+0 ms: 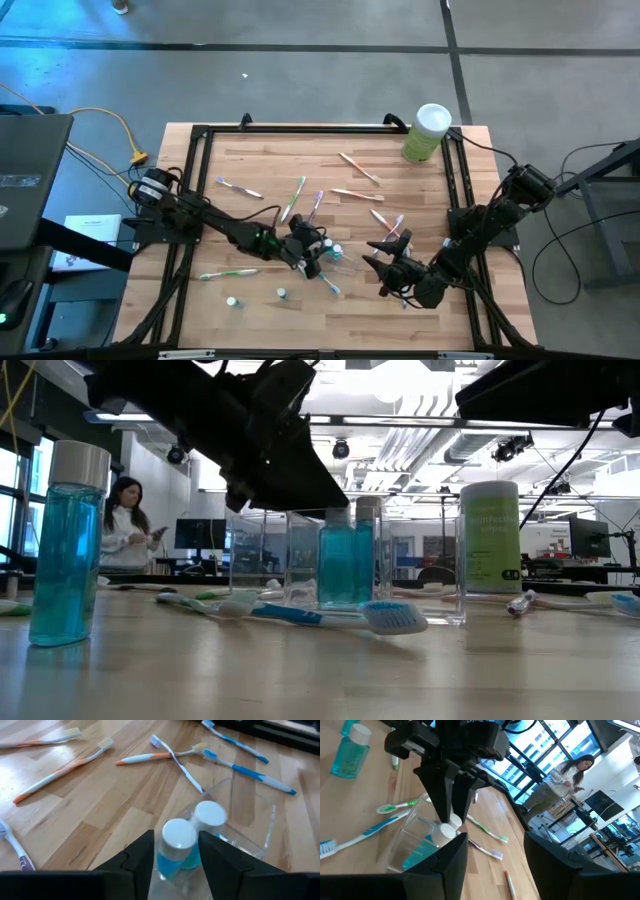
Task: Pick & Place toothbrushing station
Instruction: Put the blue mouthwash into the transparent organizer, then put the purple toothbrush into the transparent organizer
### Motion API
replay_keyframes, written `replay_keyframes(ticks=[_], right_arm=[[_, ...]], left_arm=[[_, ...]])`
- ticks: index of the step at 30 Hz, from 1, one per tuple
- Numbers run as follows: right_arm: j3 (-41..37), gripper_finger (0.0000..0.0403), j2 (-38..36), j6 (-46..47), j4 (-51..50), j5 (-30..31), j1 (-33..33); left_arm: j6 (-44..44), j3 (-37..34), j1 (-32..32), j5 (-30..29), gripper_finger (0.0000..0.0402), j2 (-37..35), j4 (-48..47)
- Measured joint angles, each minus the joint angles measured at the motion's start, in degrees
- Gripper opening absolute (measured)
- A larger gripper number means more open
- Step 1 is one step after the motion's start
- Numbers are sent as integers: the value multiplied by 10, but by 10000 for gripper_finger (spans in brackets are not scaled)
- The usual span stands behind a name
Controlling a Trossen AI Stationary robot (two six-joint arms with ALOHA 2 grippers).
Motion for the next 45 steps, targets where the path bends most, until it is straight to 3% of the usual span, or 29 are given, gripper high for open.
replay_keyframes(ticks=[5,11,15,20,26,30,42,45], right_arm=[[0,185,0,0,0,-13,0],[0,185,-25,21,0,-110,-4],[0,185,-65,66,-25,-109,-3],[0,185,-136,268,-177,-174,-9],[0,185,-188,595,-376,-377,-53],[0,185,-203,736,-459,-501,-106],[0,185,-215,902,-596,-650,-289],[0,185,-215,931,-622,-652,-323]], left_arm=[[9,0,1,-1,154,-17,5],[41,0,3,-3,155,-71,5],[91,0,0,3,155,-124,-35],[85,0,0,39,155,-205,-167],[77,0,0,49,155,-277,-299],[55,0,0,49,155,-293,-323],[53,0,0,84,155,-291,-324],[53,0,0,94,155,-291,-324]])
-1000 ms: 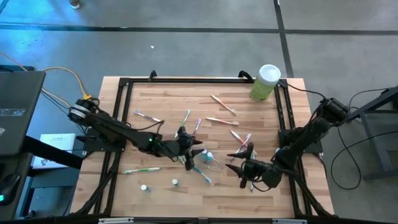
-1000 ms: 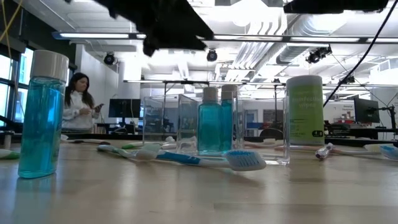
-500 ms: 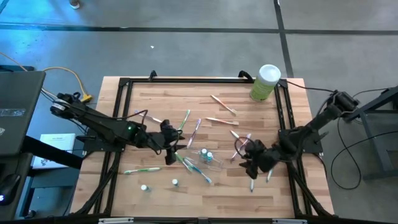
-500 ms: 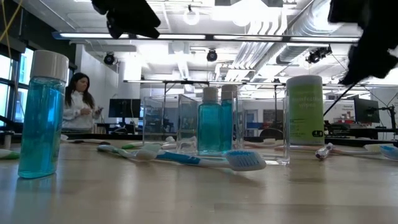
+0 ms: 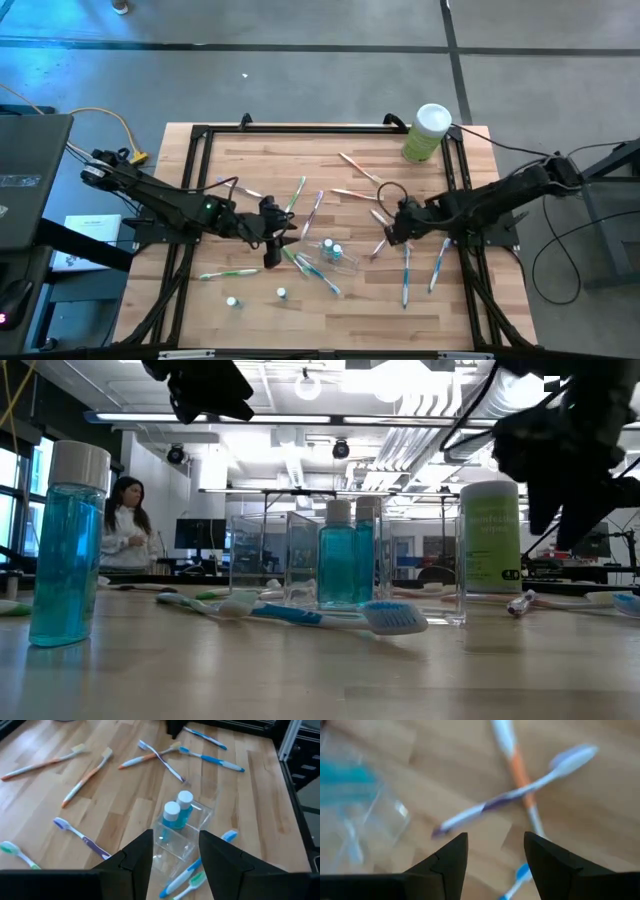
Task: Pick & Place toothbrushing station
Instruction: Put the purple toothbrush into the transparent organizer
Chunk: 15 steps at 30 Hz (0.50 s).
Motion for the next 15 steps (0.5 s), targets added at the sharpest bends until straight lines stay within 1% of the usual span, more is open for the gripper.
replay_keyframes(ticks=[3,9,15], right_arm=[[0,185,0,11,-7,24,-27],[0,185,13,34,-14,18,-61],[0,185,54,28,-20,36,-71]], left_arm=[[0,0,0,8,155,0,0],[0,0,0,8,155,0,-19],[-9,0,0,22,155,0,-63]])
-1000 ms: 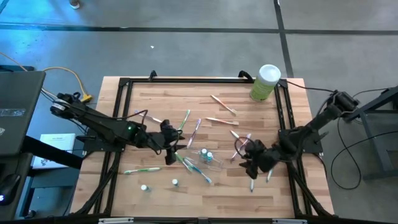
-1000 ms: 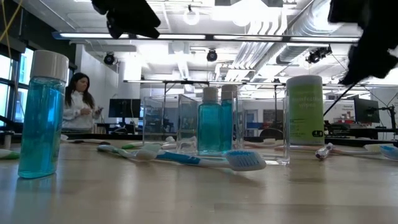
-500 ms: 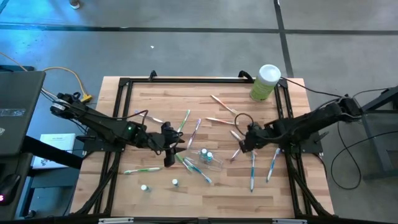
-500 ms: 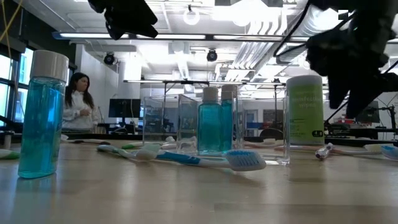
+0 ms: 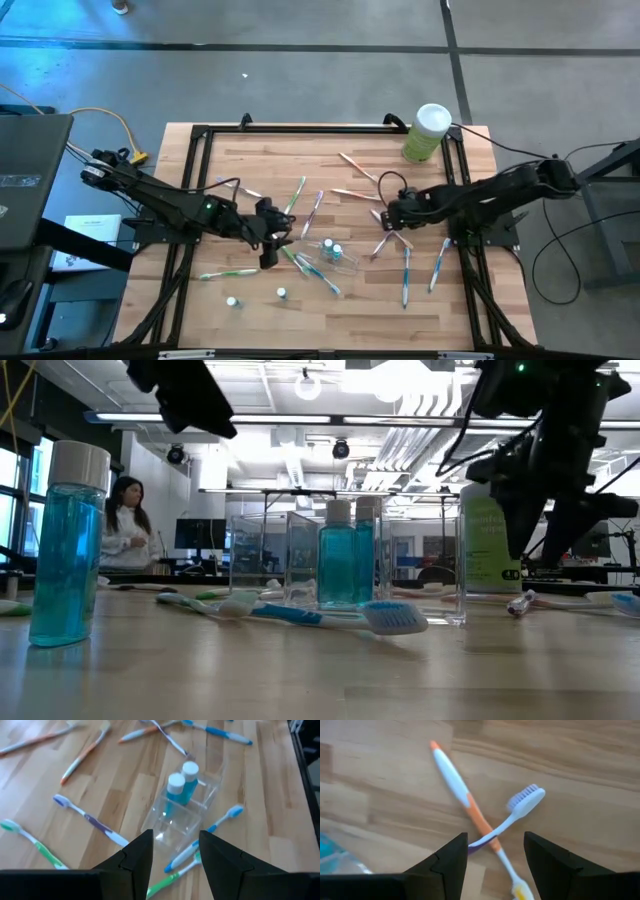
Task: Pick & Place toothbrushing station
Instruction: Put the purple toothbrush into the transparent organizer
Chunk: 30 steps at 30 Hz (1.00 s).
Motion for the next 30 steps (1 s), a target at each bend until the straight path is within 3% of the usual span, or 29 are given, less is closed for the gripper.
replay_keyframes(ticks=[11,23,26,30], right_arm=[[0,185,79,16,21,-30,-44],[3,182,143,-58,44,-54,-72],[3,160,144,-88,42,-46,-73],[2,97,144,-123,30,-42,-76]], left_arm=[[5,0,-5,10,155,0,-30],[12,-6,-17,7,155,0,-53],[11,-9,-17,5,155,0,-53],[11,-13,-17,6,155,0,-53]])
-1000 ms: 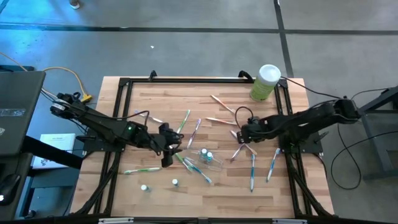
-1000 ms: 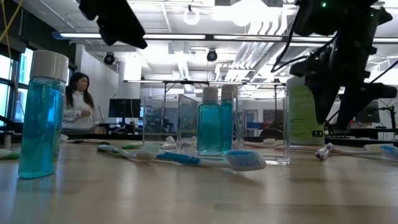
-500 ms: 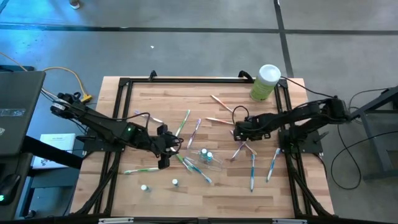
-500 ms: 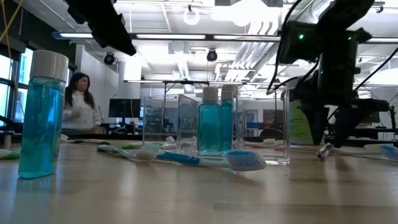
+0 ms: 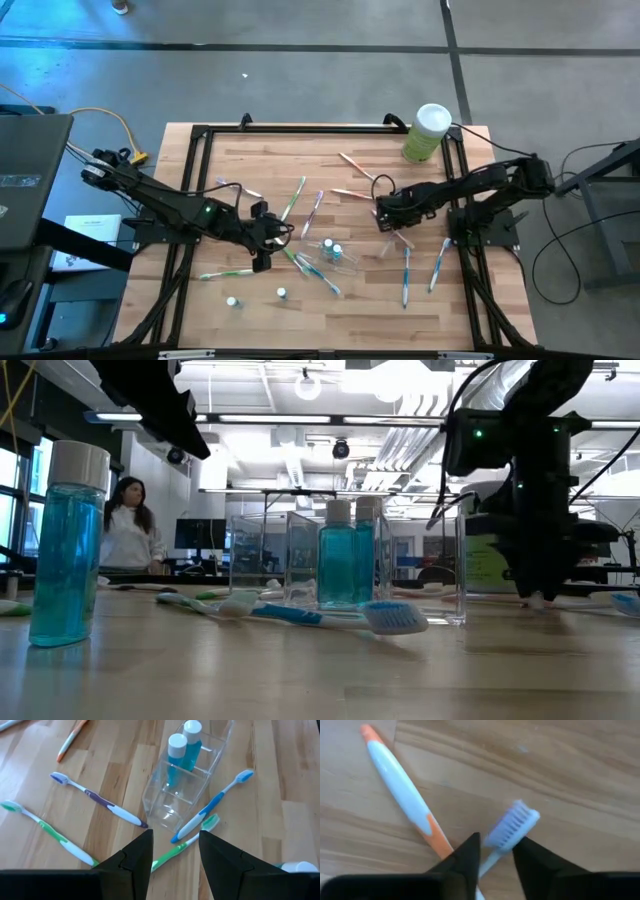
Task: Pick & Place toothbrushing station
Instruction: Put the purple toothbrush into the transparent organizer
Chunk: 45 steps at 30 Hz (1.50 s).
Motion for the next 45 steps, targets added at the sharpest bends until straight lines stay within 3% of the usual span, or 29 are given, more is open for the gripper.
replay_keyframes(ticks=[4,13,21,25,29,39,42,45], right_arm=[[0,20,0,-50,-8,17,0],[0,13,-10,-105,-11,53,10],[62,13,-77,-130,-22,222,83],[93,13,-117,-148,-8,344,156],[96,13,-128,-227,98,442,237],[96,13,-94,-523,394,671,410],[96,13,-74,-597,461,691,427],[96,13,-43,-658,527,662,416]], left_arm=[[0,-2,0,0,155,0,0],[4,-3,0,4,155,0,1],[3,-3,0,2,155,4,1],[-30,-3,0,2,155,4,4],[-38,-3,0,2,155,3,4],[-35,-3,29,0,155,3,10],[-36,-3,40,0,155,3,11],[-36,-3,46,-1,155,3,21]])
